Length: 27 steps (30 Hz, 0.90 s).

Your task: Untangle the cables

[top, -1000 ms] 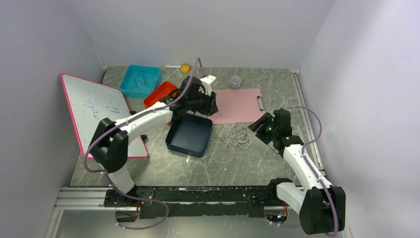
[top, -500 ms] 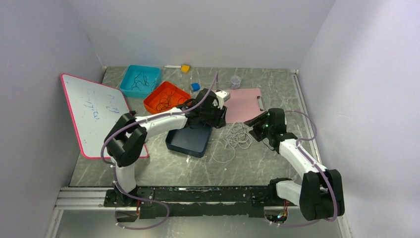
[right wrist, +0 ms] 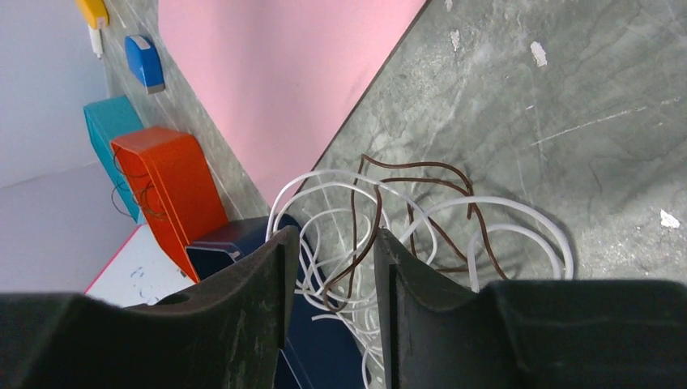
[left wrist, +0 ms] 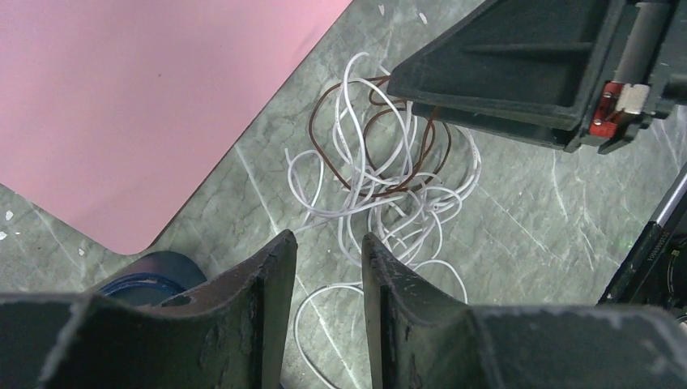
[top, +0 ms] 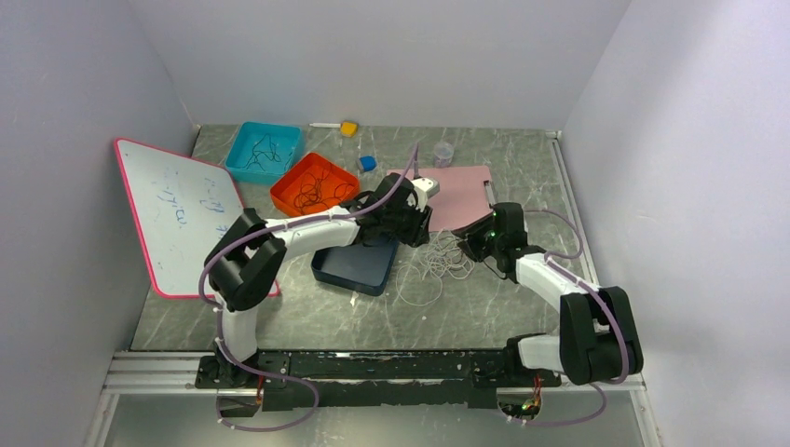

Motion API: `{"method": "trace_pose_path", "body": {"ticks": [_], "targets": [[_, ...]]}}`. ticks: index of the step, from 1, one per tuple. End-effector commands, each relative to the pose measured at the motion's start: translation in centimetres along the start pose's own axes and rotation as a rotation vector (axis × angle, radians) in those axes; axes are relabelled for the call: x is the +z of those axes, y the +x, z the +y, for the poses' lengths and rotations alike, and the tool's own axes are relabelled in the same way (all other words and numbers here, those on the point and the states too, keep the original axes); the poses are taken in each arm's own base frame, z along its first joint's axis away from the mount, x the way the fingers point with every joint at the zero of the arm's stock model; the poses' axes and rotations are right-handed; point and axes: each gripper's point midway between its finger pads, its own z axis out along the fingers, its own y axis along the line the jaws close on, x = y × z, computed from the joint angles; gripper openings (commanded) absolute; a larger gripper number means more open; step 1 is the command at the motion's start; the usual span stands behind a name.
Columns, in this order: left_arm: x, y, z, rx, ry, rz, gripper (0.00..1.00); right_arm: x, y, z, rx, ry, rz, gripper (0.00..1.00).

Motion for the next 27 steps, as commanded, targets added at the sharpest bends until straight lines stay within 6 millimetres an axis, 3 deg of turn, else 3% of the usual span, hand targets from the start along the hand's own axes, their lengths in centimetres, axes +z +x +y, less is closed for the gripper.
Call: {"method": "trace_pose_path", "body": {"ticks": [1,7,13,20,27], "targets": [[0.4,-0.2,-0.4,0.010,0.001,-0.022,0.40,0.9,0.1,0.1,0.012,-0.021,-0.005,0.39],[0.7,0.1,-0.3,0.006,-0.002,-0.014,0.40,0.9,0.0,0.1,0.005,-0.029,-0.014,0.20],[0.8,0.0,-0.1,0.001,-0.011,-0.019,0.40,-0.7,-0.9,1.8,-0.076,-0.096,-0.067,0.00],[-1.3,-2.3,-0.8,-0.020,-0.008,-0.116,0.41,-3.4,-0.5,5.2,-0.396,-0.255,-0.043,0.00],[-4.5,-4.7,-1.9,-0.017,0.028,-0.259,0.45,-5.6,0.6,7.1,-0.627,-0.383,-0.006,0.00]]}}
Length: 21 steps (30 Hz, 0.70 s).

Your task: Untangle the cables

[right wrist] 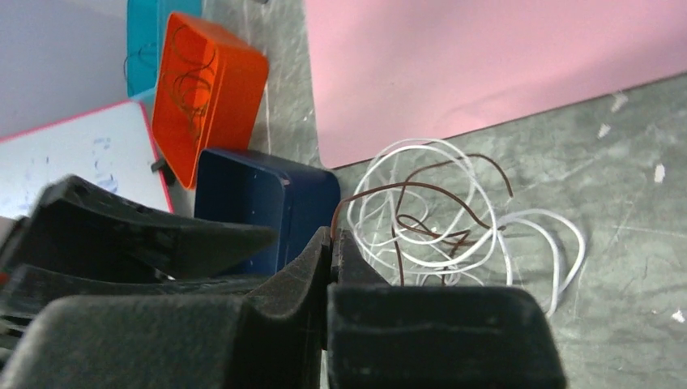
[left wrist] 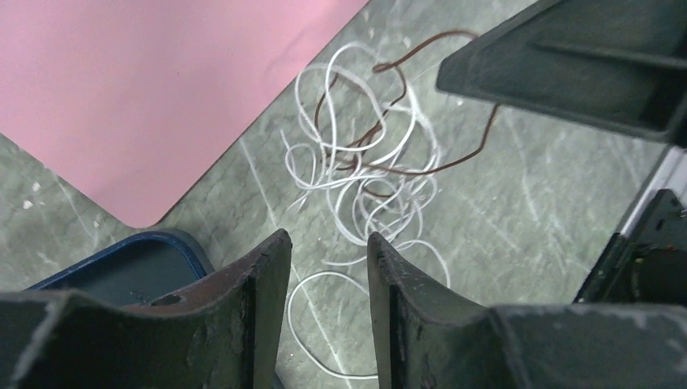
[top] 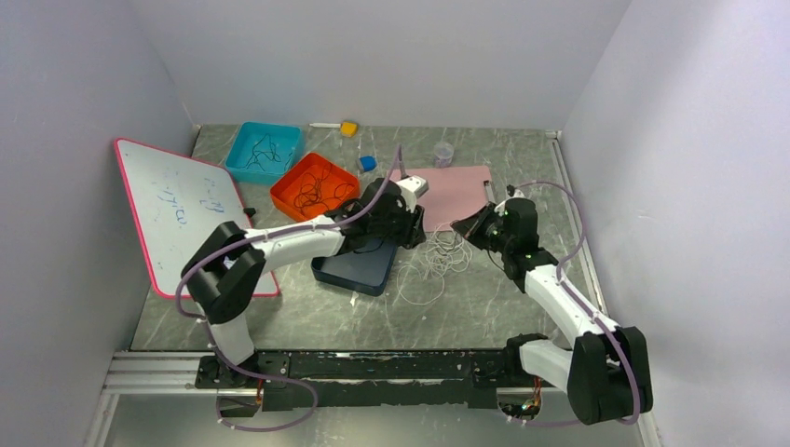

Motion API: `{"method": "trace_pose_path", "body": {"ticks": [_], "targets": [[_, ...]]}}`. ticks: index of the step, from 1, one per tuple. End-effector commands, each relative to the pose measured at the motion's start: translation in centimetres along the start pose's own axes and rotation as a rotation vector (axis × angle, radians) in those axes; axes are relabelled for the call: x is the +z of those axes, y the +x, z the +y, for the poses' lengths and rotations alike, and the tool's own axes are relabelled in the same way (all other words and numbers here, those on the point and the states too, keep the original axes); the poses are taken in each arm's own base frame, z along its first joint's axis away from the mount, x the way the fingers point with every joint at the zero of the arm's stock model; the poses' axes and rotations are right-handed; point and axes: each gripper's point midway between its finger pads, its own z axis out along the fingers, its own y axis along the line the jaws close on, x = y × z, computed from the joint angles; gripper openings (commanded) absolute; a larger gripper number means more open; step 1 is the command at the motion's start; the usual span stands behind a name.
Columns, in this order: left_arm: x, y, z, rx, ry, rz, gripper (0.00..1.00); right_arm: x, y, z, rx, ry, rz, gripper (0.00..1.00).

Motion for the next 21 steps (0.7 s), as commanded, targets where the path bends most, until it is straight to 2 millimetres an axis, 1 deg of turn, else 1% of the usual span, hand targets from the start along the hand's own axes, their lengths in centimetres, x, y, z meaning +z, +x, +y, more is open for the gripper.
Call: {"method": "trace_pose_path", "body": {"ticks": [1,4,8,12,17,21], "targets": [[-2.3,-5.0,-2.0,0.011,0.050,-0.190,0.46,-1.3,-0.8,2.7,-0.211,-0.113,0.014,0.00],[-2.8,-5.6,-2.2,0.002,0.068,-0.216,0.49,-1.9,-1.0,3.1,-0.254,-0.111,0.021,0.00],[-2.0,-5.5,-2.3,-0.008,0.097,-0.209,0.53,-2.9,-1.4,4.2,-0.271,-0.138,0.016,0.00],[-0.2,-5.0,-2.2,-0.012,0.112,-0.188,0.55,-3.7,-1.9,5.3,-0.269,-0.167,-0.002,0.00],[2.3,-3.5,-1.7,-0.026,0.113,-0.148,0.55,-4.8,-3.0,6.4,-0.265,-0.174,-0.046,0.00],[4.1,-2.5,-1.7,-0.078,0.130,-0.112,0.59,-5.5,-3.7,7.3,-0.270,-0.187,-0.064,0.00]]}}
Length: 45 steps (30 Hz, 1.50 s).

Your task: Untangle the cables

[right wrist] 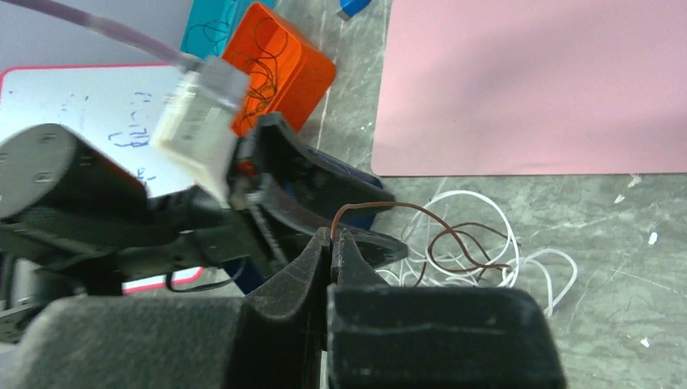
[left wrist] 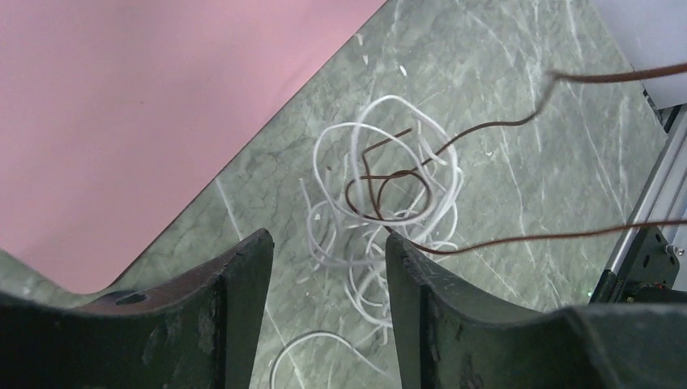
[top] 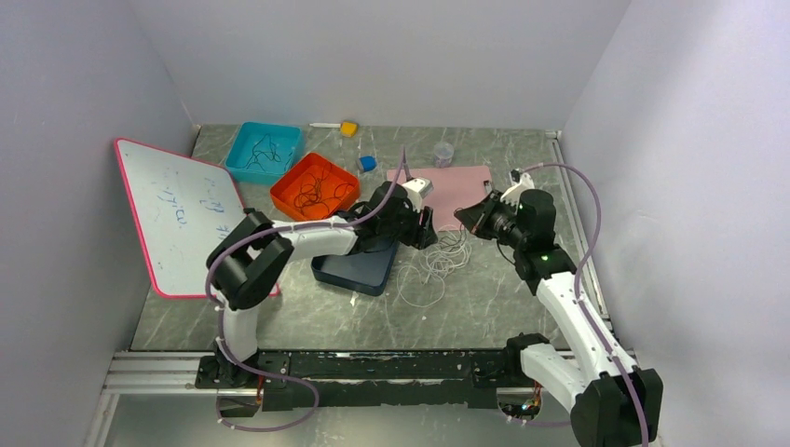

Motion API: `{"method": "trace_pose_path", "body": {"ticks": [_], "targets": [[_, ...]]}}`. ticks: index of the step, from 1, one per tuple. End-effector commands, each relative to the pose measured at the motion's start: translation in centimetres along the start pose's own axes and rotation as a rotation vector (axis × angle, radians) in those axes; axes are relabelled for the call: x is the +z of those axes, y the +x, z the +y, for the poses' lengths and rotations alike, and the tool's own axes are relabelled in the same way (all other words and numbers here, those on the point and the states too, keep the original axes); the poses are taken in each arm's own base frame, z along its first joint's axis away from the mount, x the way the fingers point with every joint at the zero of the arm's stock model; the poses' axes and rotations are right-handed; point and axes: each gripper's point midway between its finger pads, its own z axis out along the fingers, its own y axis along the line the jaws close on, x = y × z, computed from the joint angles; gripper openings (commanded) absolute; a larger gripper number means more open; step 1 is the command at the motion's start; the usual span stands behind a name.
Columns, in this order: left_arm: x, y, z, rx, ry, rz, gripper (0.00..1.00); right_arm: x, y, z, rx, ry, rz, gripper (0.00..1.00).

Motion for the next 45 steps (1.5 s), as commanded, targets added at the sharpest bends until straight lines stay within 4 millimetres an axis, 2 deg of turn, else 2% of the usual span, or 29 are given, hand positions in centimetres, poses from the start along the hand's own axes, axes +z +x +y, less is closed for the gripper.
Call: {"method": "trace_pose_path", "body": {"ticks": [1,7,13,20,26,35,45], "targets": [[1.8,-1.3,-1.3,-0.027,0.070,-0.027,0.59,-1.0,-2.2,2.0,-0.024,-0.037,-0.044,0.00],[3.4,1.2,-1.0,-0.030,0.073,0.039,0.57,-2.3,-5.0,4.8,-0.055,-0.090,-0.099,0.00],[3.8,2.9,-0.9,-0.030,0.076,0.073,0.49,-4.1,-8.4,7.2,-0.099,-0.107,-0.177,0.00],[4.0,3.9,-0.9,-0.034,0.078,0.094,0.29,-7.1,-12.9,10.9,-0.157,-0.154,-0.303,0.00],[4.1,4.3,-0.6,-0.032,0.067,0.104,0.13,-10.0,-16.3,13.0,-0.223,-0.143,-0.417,0.00],[4.5,5.5,0.0,-0.043,0.053,0.135,0.07,-15.4,-21.2,14.5,-0.339,-0.031,-0.609,0.00],[4.5,7.0,0.8,-0.057,0.027,0.163,0.07,-20.6,-24.4,15.9,-0.464,0.058,-0.757,0.00]]}}
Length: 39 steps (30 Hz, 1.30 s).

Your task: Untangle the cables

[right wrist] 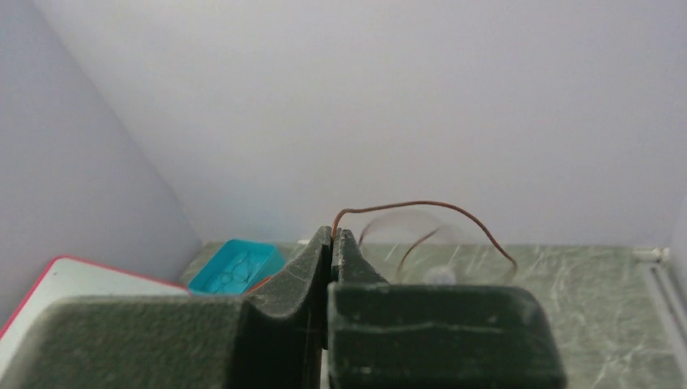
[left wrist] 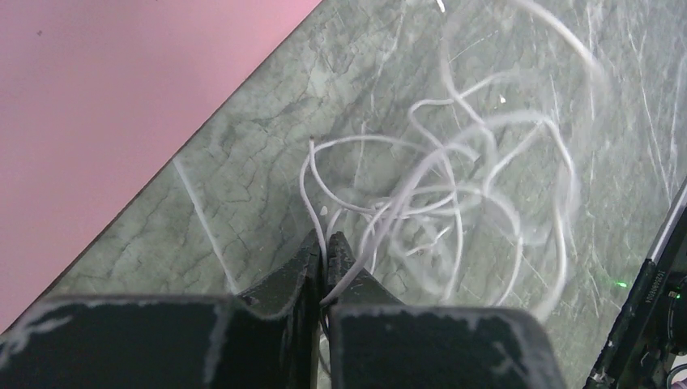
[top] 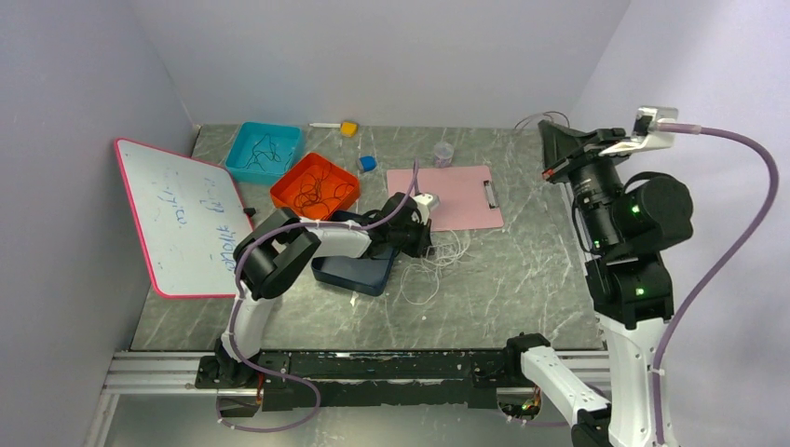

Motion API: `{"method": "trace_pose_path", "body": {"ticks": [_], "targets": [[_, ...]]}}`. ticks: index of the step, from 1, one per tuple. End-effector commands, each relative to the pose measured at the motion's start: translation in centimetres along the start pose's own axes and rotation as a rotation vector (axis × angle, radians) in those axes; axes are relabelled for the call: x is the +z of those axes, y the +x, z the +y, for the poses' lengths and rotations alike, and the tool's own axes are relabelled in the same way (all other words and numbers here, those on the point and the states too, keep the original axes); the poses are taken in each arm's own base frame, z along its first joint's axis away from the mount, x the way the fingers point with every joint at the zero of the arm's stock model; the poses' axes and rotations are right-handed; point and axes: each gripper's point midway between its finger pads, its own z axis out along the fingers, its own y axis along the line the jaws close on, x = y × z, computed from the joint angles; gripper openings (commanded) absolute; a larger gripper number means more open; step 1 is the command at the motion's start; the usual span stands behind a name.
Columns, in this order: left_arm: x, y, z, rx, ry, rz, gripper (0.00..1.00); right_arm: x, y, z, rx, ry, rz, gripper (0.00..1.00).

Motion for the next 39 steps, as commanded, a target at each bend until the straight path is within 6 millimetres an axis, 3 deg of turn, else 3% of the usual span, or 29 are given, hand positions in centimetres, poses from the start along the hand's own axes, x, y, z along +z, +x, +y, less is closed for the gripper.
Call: {"method": "trace_pose_path", "body": {"ticks": [1,5,9,11,18,24,31,39], "targets": [[0.4,1.4,0.0,-0.002,0.005,0.025,0.07,-1.3,-3.4,-0.7,-0.103,0.058,-0.083,0.00],[0.6,1.7,0.2,-0.005,0.004,0.035,0.07,-2.2,-5.4,-0.8,-0.130,0.085,-0.135,0.00],[0.3,1.3,-0.6,0.007,0.016,0.026,0.07,-2.2,-5.1,-0.8,-0.136,0.083,-0.114,0.00],[-0.4,0.5,-1.2,0.018,0.024,0.003,0.10,-2.0,-4.2,-0.8,-0.134,0.076,-0.089,0.00],[-5.3,-6.1,-4.9,0.070,0.071,-0.178,0.40,-0.3,1.3,-0.8,-0.147,0.002,0.073,0.00],[-9.6,-10.5,-8.1,0.161,0.127,-0.286,0.48,0.7,5.0,-1.5,-0.144,-0.008,0.167,0.00],[-14.5,-12.6,-8.2,0.192,0.062,-0.382,0.52,1.6,8.3,-0.8,-0.134,-0.091,0.272,0.00],[-18.7,-13.5,-10.5,0.261,0.193,-0.426,0.55,2.1,11.5,2.0,-0.085,-0.290,0.360,0.00]]}}
